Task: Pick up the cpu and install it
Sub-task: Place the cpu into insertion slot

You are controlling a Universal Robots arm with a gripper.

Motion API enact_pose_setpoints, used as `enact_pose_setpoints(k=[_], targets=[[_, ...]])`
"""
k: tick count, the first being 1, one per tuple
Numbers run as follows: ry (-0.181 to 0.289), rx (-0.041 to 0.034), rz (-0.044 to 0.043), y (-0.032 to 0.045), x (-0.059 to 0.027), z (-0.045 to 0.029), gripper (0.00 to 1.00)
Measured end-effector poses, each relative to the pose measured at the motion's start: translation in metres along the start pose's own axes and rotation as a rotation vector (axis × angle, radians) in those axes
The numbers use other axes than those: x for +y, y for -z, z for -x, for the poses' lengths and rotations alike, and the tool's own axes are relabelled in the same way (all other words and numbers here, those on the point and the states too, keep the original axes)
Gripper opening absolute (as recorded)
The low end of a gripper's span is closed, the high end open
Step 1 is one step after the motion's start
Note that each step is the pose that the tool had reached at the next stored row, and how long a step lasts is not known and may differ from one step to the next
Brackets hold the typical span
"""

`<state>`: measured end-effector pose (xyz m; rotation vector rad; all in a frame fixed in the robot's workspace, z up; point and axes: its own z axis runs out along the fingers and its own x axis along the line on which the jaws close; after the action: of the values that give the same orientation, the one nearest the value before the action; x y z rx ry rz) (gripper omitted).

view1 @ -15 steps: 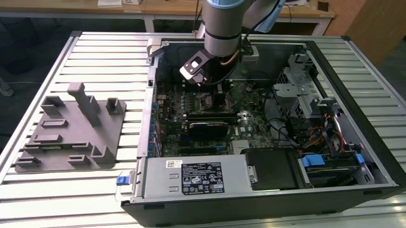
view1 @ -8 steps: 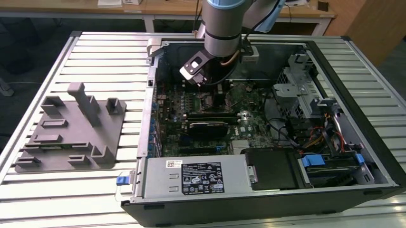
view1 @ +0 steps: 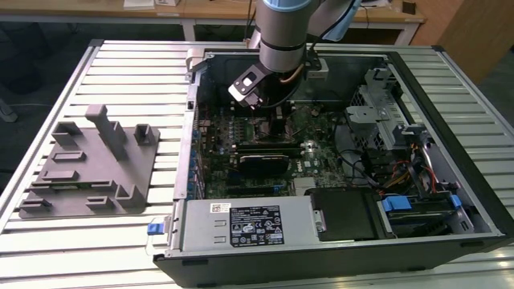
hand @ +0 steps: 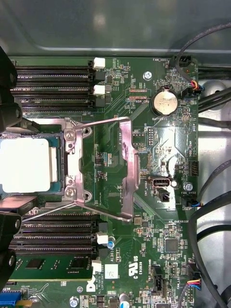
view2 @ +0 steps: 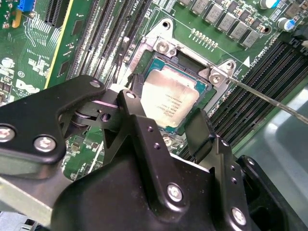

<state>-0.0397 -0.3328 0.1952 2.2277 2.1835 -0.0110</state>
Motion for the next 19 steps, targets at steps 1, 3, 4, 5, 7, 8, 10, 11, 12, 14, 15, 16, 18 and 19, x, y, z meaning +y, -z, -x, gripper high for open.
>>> enact_pose_setpoints(k=[1,3,4,5,7,8,10,11,12,14,15,16,18,19], targets=[[0.000,0.0000,0.0000,0.0000,0.0000,0.0000,0.62],[0.000,0.0000,0.0000,0.0000,0.0001,0.0000,0.62],[0.000,0.0000,0.0000,0.0000,0.0001,0.0000,0.62],[0.000,0.0000,0.0000,0.0000,0.0001,0.0000,0.62],[0.000,-0.0003,-0.0002,0.0001,0.0001,0.0000,0.54],[0.000,-0.0003,-0.0002,0.0001,0.0001,0.0000,0.54],[0.000,-0.0002,-0.0001,0.0001,0.0002,0.0000,0.53],[0.000,-0.0001,-0.0001,0.0000,0.0002,0.0000,0.53],[0.000,-0.0001,0.0000,0.0000,0.0002,0.0000,0.53],[0.000,0.0000,0.0000,0.0000,0.0002,0.0000,0.53],[0.000,0.0000,0.0000,0.0000,0.0003,0.0000,0.53],[0.000,-0.0001,-0.0001,0.0000,0.0002,0.0000,0.53],[0.000,-0.0002,-0.0002,-0.0004,0.0002,0.0000,0.53],[0.000,-0.0003,-0.0002,-0.0005,0.0002,0.0001,0.53]])
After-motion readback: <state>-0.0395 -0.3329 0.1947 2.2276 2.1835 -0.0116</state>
